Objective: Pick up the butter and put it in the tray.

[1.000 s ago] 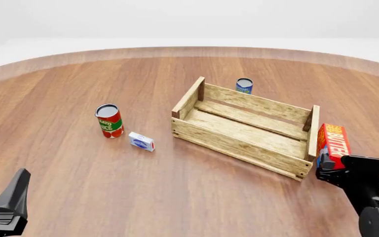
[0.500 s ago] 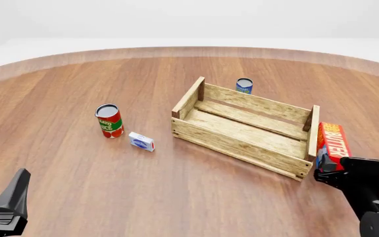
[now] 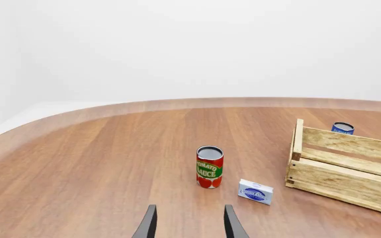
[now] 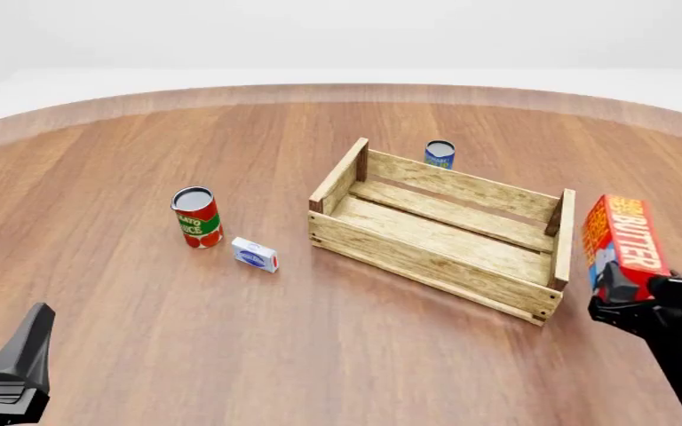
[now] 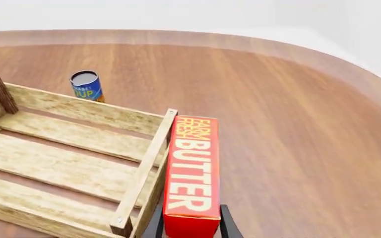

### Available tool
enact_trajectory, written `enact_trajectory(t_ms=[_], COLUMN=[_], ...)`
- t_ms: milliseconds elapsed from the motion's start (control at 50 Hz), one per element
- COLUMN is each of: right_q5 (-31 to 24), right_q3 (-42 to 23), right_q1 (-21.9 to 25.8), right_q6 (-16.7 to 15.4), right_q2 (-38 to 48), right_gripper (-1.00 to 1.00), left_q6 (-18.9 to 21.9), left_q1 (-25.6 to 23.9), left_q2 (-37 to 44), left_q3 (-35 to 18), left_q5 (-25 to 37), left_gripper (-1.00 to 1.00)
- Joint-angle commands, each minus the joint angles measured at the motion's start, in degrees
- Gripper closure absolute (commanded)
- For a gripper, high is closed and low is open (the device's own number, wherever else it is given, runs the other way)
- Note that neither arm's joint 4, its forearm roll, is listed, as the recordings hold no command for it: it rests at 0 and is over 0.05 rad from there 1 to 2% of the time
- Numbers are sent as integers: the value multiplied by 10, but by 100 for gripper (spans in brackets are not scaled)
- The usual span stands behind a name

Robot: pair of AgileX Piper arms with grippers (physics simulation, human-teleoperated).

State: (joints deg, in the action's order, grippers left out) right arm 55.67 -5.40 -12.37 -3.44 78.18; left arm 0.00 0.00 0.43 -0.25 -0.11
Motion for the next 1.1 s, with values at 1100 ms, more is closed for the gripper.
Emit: enact_trajectory(t_ms=[1100], right_q5=[-469], right_q3=[-130], right_q1=[103], right_q6=[-33], right_q2=[-434], right_gripper=[100], left_q6=[0], left_q1=[0], left_q2=[0], left_q3=[0], left_q5=[0], left_gripper=[-100])
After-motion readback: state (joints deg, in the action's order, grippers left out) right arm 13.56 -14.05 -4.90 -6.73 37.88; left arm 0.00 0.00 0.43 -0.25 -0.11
